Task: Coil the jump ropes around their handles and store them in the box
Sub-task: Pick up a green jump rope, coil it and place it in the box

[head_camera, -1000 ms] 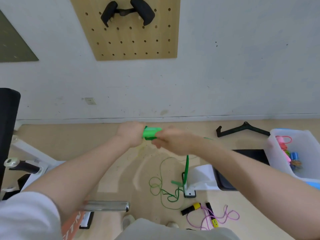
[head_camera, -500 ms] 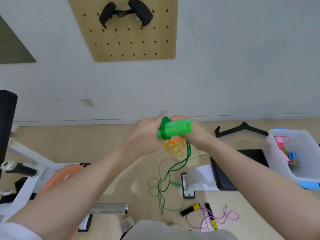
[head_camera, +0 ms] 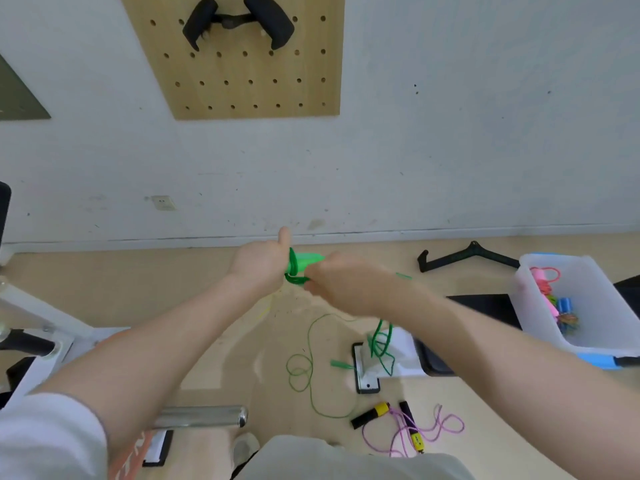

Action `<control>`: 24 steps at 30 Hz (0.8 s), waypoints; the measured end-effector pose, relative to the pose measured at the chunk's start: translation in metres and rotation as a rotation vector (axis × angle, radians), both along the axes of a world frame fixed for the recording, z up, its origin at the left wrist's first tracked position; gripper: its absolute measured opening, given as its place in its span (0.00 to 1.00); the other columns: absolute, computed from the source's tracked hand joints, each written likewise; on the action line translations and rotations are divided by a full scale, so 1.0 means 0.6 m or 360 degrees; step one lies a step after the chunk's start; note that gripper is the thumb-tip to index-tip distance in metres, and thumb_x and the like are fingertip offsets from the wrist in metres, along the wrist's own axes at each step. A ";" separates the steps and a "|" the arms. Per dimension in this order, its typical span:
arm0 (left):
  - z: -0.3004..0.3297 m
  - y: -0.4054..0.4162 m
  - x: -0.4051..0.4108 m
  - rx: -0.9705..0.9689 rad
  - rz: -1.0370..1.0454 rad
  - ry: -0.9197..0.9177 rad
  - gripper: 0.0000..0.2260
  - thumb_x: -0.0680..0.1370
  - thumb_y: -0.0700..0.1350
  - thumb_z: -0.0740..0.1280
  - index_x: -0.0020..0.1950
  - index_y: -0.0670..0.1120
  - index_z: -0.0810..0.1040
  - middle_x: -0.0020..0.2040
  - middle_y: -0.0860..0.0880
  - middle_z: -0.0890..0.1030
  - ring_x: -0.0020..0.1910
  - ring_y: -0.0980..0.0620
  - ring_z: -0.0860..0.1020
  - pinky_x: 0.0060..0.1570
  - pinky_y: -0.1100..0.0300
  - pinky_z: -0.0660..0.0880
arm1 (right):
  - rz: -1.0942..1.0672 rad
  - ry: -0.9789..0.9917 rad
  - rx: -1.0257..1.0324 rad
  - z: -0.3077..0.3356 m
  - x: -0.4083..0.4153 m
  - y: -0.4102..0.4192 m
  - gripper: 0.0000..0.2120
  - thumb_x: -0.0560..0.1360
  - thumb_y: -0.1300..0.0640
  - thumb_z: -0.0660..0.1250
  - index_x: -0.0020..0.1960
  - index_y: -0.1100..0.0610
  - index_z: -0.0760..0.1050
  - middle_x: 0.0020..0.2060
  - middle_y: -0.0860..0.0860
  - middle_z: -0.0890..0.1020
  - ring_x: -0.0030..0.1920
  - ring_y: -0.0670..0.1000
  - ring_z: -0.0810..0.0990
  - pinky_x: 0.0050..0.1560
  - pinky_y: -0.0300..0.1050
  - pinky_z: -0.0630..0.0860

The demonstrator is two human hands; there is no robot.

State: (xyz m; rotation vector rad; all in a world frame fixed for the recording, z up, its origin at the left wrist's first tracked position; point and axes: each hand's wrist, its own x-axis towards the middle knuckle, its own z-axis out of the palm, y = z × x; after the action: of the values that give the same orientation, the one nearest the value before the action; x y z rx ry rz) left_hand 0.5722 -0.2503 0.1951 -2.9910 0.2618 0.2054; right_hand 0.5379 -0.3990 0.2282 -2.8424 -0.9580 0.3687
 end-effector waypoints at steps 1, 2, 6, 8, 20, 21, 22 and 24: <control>0.003 -0.007 -0.005 0.0024 -0.0084 0.0039 0.21 0.75 0.35 0.59 0.66 0.41 0.58 0.44 0.44 0.77 0.42 0.41 0.76 0.34 0.54 0.66 | 0.0018 -0.0001 0.0085 0.021 0.014 -0.007 0.14 0.81 0.53 0.55 0.54 0.61 0.74 0.47 0.57 0.78 0.45 0.57 0.75 0.41 0.44 0.65; 0.008 -0.016 -0.011 0.0007 -0.0158 0.0064 0.21 0.75 0.36 0.59 0.66 0.42 0.57 0.47 0.44 0.78 0.44 0.41 0.77 0.35 0.54 0.66 | 0.0011 0.0035 0.0226 0.039 0.030 -0.017 0.12 0.80 0.54 0.57 0.53 0.60 0.76 0.43 0.54 0.79 0.42 0.54 0.72 0.41 0.43 0.65; 0.049 -0.035 -0.037 -0.0352 -0.0229 -0.0097 0.28 0.76 0.41 0.60 0.72 0.46 0.51 0.37 0.50 0.72 0.37 0.42 0.73 0.34 0.56 0.64 | -0.0163 0.0217 0.0886 0.062 0.078 -0.068 0.09 0.77 0.57 0.63 0.42 0.59 0.79 0.31 0.44 0.78 0.33 0.38 0.72 0.37 0.33 0.64; 0.078 -0.041 -0.052 -0.0504 -0.0327 -0.0180 0.31 0.76 0.44 0.61 0.72 0.50 0.46 0.34 0.53 0.67 0.35 0.44 0.71 0.34 0.57 0.62 | -0.0279 0.0578 0.1219 0.040 0.079 -0.081 0.09 0.78 0.58 0.63 0.39 0.57 0.76 0.26 0.41 0.75 0.28 0.38 0.70 0.34 0.33 0.64; 0.042 -0.016 -0.008 -0.0535 0.0130 0.0068 0.30 0.73 0.39 0.63 0.71 0.47 0.52 0.34 0.49 0.68 0.36 0.44 0.72 0.34 0.56 0.67 | -0.0359 0.0749 0.0665 -0.064 0.012 -0.009 0.15 0.82 0.54 0.51 0.40 0.55 0.71 0.33 0.48 0.72 0.36 0.48 0.69 0.33 0.40 0.62; 0.027 -0.007 -0.004 -0.0422 0.0175 0.0080 0.30 0.74 0.38 0.62 0.72 0.45 0.51 0.34 0.49 0.68 0.35 0.44 0.72 0.33 0.55 0.66 | -0.0227 0.0664 0.0510 -0.057 0.009 -0.009 0.15 0.82 0.54 0.51 0.44 0.57 0.73 0.37 0.51 0.74 0.40 0.50 0.70 0.36 0.42 0.60; 0.016 0.000 -0.002 -0.0315 0.0192 0.0117 0.30 0.74 0.37 0.61 0.72 0.44 0.50 0.34 0.48 0.68 0.35 0.44 0.72 0.32 0.55 0.66 | -0.0120 0.0613 0.0414 -0.044 0.006 -0.010 0.16 0.82 0.54 0.52 0.47 0.60 0.75 0.41 0.53 0.75 0.43 0.51 0.70 0.37 0.42 0.59; 0.000 0.008 -0.007 -0.0206 0.0112 0.0273 0.29 0.75 0.36 0.60 0.73 0.43 0.50 0.36 0.46 0.72 0.38 0.42 0.75 0.33 0.54 0.68 | -0.0015 0.0511 0.0353 -0.016 0.007 -0.012 0.17 0.82 0.53 0.53 0.49 0.62 0.77 0.44 0.55 0.76 0.45 0.52 0.71 0.40 0.42 0.59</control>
State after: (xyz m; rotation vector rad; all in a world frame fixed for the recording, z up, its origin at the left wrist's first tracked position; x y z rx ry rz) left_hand 0.5679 -0.2454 0.1950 -3.1168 0.1938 0.4716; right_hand 0.5424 -0.4062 0.2185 -2.4882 -0.8606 0.6500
